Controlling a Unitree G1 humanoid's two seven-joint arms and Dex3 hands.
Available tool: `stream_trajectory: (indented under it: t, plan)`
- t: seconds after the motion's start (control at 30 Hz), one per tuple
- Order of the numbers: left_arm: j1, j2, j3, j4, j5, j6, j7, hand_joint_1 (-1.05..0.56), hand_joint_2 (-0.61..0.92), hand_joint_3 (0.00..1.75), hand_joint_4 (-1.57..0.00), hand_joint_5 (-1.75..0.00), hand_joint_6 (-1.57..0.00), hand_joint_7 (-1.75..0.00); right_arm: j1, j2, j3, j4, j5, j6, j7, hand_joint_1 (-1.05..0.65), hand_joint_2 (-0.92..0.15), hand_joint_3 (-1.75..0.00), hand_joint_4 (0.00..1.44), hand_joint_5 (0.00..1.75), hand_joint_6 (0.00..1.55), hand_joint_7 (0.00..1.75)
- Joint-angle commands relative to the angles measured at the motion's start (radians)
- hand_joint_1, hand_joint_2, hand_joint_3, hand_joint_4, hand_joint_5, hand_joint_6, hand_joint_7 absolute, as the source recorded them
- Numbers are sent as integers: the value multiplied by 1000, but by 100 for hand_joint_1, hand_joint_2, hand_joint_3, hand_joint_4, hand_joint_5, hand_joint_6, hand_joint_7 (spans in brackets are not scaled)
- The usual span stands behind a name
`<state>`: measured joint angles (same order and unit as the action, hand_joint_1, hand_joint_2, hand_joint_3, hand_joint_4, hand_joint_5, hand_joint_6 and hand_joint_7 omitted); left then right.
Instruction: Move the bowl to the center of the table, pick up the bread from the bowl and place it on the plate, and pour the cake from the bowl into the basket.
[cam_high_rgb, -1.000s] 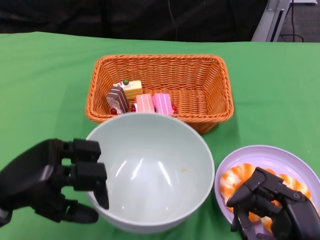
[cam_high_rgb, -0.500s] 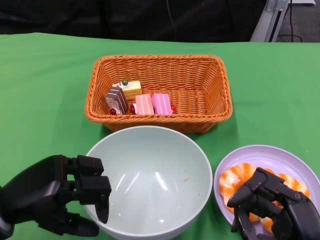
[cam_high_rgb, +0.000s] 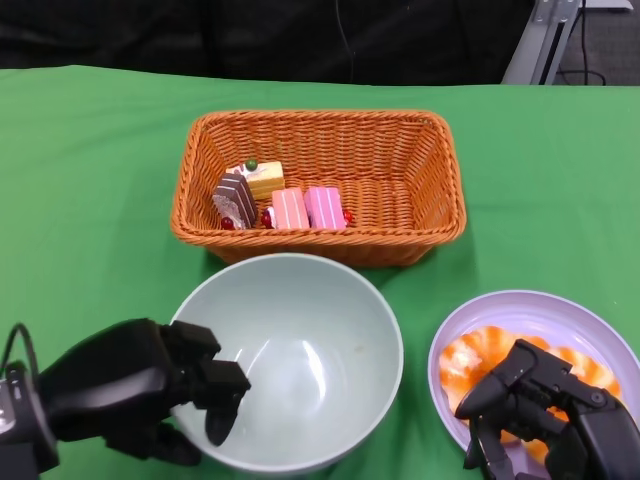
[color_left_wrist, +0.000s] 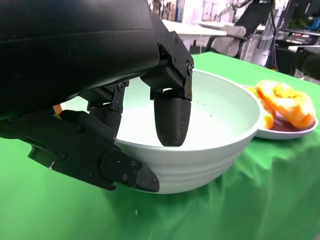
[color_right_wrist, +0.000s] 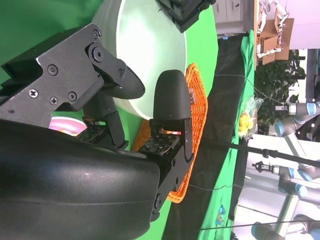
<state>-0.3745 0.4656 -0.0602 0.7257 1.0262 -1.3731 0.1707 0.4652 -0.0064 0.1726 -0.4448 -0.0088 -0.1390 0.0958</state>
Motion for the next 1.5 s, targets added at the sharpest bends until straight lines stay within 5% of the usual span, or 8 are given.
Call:
stream_trajectory:
  t: [0.03,0.13,0.3,0.57,1.0,1.27,1.4,1.5]
  plan:
    - [-18,55,-67,-14,57,43,132,-21,92,7,-65,-175,-49,-164,7,-4,0,-13,2,11,-8,-7,-52,-118,68,166,62,145]
    - [-11,78,-117,-52,46,103,160,-21,92,7,-65,-175,-49,-163,9,-5,2,-16,6,13,-6,-7,-52,-118,68,166,62,145]
    - [50,131,-152,-188,-104,219,6,-39,92,7,-85,-49,-94,-9,14,-7,6,-20,5,12,-4,-6,-52,-117,69,166,63,145]
    - [158,266,-193,-444,-432,430,-397,-100,92,19,-30,-1,-33,0,13,-7,12,-15,5,6,-2,-6,-51,-119,71,166,63,145]
    - [233,331,-158,-661,-1284,1079,-1075,-105,92,39,0,0,-1,0,13,-5,21,-15,5,11,-3,-4,-52,-119,72,166,63,146]
    - [390,-34,17,-766,-1616,1332,-854,-33,92,14,-85,-30,-74,-15,17,-11,31,-8,-1,-13,-2,-3,-52,-121,71,166,63,145]
    - [459,-128,11,-839,-1574,1320,-813,-10,92,42,-83,-95,-105,-27,25,-7,45,-16,-4,-13,-5,-4,-51,-121,71,166,63,146]
    - [507,-156,-17,-880,-1484,1267,-814,-4,88,63,-77,-146,-81,-114,40,-1,70,-35,10,0,0,-4,-51,-121,71,166,64,145]
